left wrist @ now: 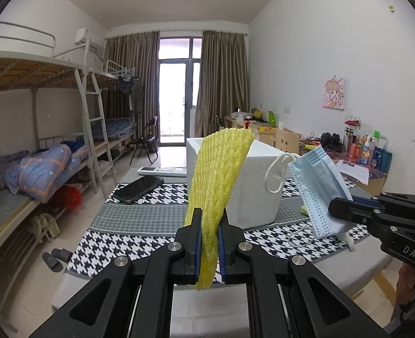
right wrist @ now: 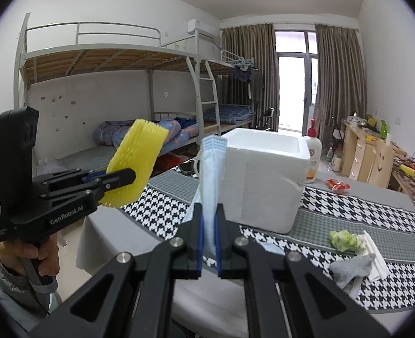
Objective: Organize soft objects
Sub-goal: 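Lift the mesh sleeve and mask and carry both toward the foam box, then lower the blue mask into the foam box and open the right gripper, then lower the yellow mesh sleeve into the foam box and open the left gripper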
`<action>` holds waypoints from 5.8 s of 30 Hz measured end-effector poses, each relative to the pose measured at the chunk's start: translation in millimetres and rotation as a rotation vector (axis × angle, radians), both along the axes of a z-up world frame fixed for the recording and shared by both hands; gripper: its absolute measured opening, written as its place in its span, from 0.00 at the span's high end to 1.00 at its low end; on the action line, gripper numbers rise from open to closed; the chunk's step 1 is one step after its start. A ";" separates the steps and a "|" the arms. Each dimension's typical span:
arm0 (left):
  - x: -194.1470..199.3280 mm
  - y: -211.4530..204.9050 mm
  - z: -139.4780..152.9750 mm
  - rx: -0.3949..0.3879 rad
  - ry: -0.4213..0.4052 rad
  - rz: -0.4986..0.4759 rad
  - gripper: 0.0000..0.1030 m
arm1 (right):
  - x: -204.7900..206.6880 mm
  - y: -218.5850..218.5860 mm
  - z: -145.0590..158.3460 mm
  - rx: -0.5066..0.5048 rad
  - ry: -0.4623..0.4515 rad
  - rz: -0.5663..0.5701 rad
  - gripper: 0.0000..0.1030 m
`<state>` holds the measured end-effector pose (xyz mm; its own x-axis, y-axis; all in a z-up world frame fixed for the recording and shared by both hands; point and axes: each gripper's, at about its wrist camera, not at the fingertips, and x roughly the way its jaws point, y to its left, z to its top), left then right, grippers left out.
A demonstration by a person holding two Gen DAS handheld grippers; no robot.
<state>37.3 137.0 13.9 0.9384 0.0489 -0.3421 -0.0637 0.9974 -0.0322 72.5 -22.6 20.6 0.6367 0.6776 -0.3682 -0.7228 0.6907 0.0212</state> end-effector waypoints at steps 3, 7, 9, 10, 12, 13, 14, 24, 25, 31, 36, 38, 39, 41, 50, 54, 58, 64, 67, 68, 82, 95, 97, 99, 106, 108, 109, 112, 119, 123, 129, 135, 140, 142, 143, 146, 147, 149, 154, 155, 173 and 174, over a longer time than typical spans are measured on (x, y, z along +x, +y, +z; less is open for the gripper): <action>7.8 4.1 3.8 -0.002 -0.008 0.004 0.90 | 7.5 2.9 4.4 -0.002 -0.003 -0.006 0.91; 21.4 7.6 9.0 -0.001 -0.002 0.005 0.90 | 19.9 5.5 7.7 -0.003 0.002 -0.020 0.91; 27.5 8.7 12.4 0.000 0.000 -0.002 0.90 | 24.5 5.2 10.5 0.001 0.003 -0.024 0.91; 31.2 9.8 15.3 0.000 0.001 -0.001 0.90 | 28.4 5.9 13.5 0.003 0.004 -0.026 0.91; 37.1 11.2 20.6 -0.003 -0.004 -0.001 0.90 | 35.6 6.1 18.1 0.009 0.006 -0.032 0.91; 40.5 11.3 23.2 0.001 -0.007 -0.001 0.90 | 38.9 6.3 20.3 0.011 0.007 -0.035 0.91; 44.0 11.5 24.8 0.003 -0.007 0.000 0.90 | 41.6 6.4 21.6 0.013 0.008 -0.036 0.91; 72.6 10.0 43.6 0.012 -0.002 -0.013 0.90 | 61.5 1.2 43.3 0.037 -0.004 -0.056 0.91; 75.2 9.2 45.0 0.013 0.000 -0.013 0.90 | 64.8 0.7 44.9 0.040 -0.002 -0.057 0.91; 94.1 9.5 48.0 0.017 0.013 -0.016 0.90 | 81.1 4.7 44.3 0.022 0.014 -0.060 0.91; 106.1 6.5 54.7 0.029 0.013 -0.026 0.90 | 89.0 3.3 53.0 0.034 0.003 -0.061 0.91; 112.0 5.5 56.6 0.036 0.015 -0.026 0.90 | 92.9 1.9 55.4 0.039 0.002 -0.066 0.91; 114.5 5.5 56.9 0.037 0.017 -0.027 0.90 | 94.5 1.2 55.9 0.041 0.000 -0.068 0.91; 119.4 5.6 57.0 0.041 0.021 -0.026 0.90 | 97.8 1.0 58.0 0.039 -0.001 -0.071 0.91; 132.5 0.2 67.3 0.064 0.020 -0.039 0.90 | 103.7 3.4 72.7 0.038 -0.030 -0.084 0.91; 137.3 -1.5 68.9 0.074 0.024 -0.043 0.90 | 108.7 6.1 75.8 0.030 -0.033 -0.091 0.91; 145.4 -1.7 71.1 0.075 0.027 -0.053 0.90 | 115.1 9.8 81.7 0.025 -0.036 -0.094 0.91; 150.6 2.3 73.2 0.079 0.015 -0.048 0.90 | 119.6 19.5 91.6 0.013 -0.063 -0.088 0.91; 154.8 6.3 68.8 0.071 0.025 -0.041 0.90 | 127.3 27.6 89.0 0.006 -0.041 -0.072 0.91; 156.3 6.8 66.4 0.068 0.031 -0.038 0.90 | 129.6 29.8 86.6 0.002 -0.034 -0.067 0.91; 162.7 24.1 56.7 0.051 0.050 -0.013 0.90 | 161.6 61.9 58.3 -0.050 0.069 -0.037 0.91; 161.9 33.1 50.7 0.042 0.057 0.000 0.90 | 172.9 75.9 47.6 -0.088 0.121 -0.053 0.90; 163.4 30.1 53.7 0.043 0.056 0.002 0.90 | 175.5 77.2 45.0 -0.099 0.131 -0.069 0.82; 162.0 29.8 54.3 0.043 0.054 0.002 0.90 | 176.8 77.6 43.7 -0.108 0.135 -0.082 0.68; 163.7 29.1 53.1 0.042 0.059 -0.008 0.90 | 171.6 67.4 49.2 -0.061 0.123 -0.131 0.20; 163.8 27.9 53.8 0.044 0.059 -0.011 0.90 | 170.1 64.0 51.8 -0.054 0.124 -0.135 0.19; 164.2 27.8 54.1 0.044 0.058 -0.013 0.90 | 170.9 62.6 53.0 -0.050 0.123 -0.135 0.18; 165.0 27.0 55.7 0.048 0.057 -0.016 0.90 | 167.6 59.2 58.4 -0.041 0.114 -0.139 0.17; 164.9 22.4 57.2 0.051 0.053 -0.027 0.90 | 153.2 33.6 67.3 -0.005 0.085 -0.156 0.16; 166.3 18.0 58.8 0.050 0.051 -0.042 0.90 | 153.0 17.5 64.3 -0.002 0.085 -0.196 0.16; 169.7 6.6 61.2 0.055 0.050 -0.068 0.90 | 158.5 -9.9 52.7 -0.001 0.112 -0.280 0.16; 175.8 0.5 58.8 0.055 0.062 -0.079 0.90 | 162.2 -31.8 30.7 -0.045 0.128 -0.366 0.16; 183.3 -7.0 56.1 0.056 0.074 -0.086 0.90 | 170.2 -38.0 6.9 -0.108 0.149 -0.405 0.16; 185.3 -8.7 55.0 0.059 0.077 -0.087 0.90 | 174.7 -41.7 0.1 -0.108 0.164 -0.420 0.16; 186.7 -9.1 54.8 0.061 0.079 -0.086 0.90 | 177.6 -42.9 -2.2 -0.110 0.170 -0.424 0.16; 188.9 -11.1 55.2 0.075 0.078 -0.077 0.90 | 182.1 -40.1 -10.6 -0.140 0.182 -0.425 0.16; 189.8 -13.1 55.8 0.078 0.077 -0.075 0.90 | 181.9 -37.6 -12.4 -0.146 0.185 -0.417 0.16; 190.1 -12.7 56.2 0.079 0.076 -0.080 0.90 | 179.3 -34.7 -14.0 -0.148 0.186 -0.398 0.16; 190.9 -12.7 55.1 0.078 0.081 -0.084 0.90 | 172.7 -27.8 -14.0 -0.157 0.183 -0.369 0.16; 191.0 -12.5 55.2 0.079 0.082 -0.083 0.90 | 171.3 -26.9 -13.7 -0.157 0.186 -0.359 0.16; 208.1 -19.0 52.6 0.100 0.129 -0.083 0.90 | 144.5 -43.2 4.0 -0.084 0.155 -0.324 0.16; 209.0 -19.3 51.9 0.099 0.133 -0.084 0.90 | 143.4 -43.8 4.4 -0.085 0.150 -0.326 0.16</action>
<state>246.3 117.6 65.7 0.8872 0.0124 -0.4611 0.0225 0.9973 0.0701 215.9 -66.4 24.9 0.7486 0.4109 -0.5203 -0.4578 0.8880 0.0426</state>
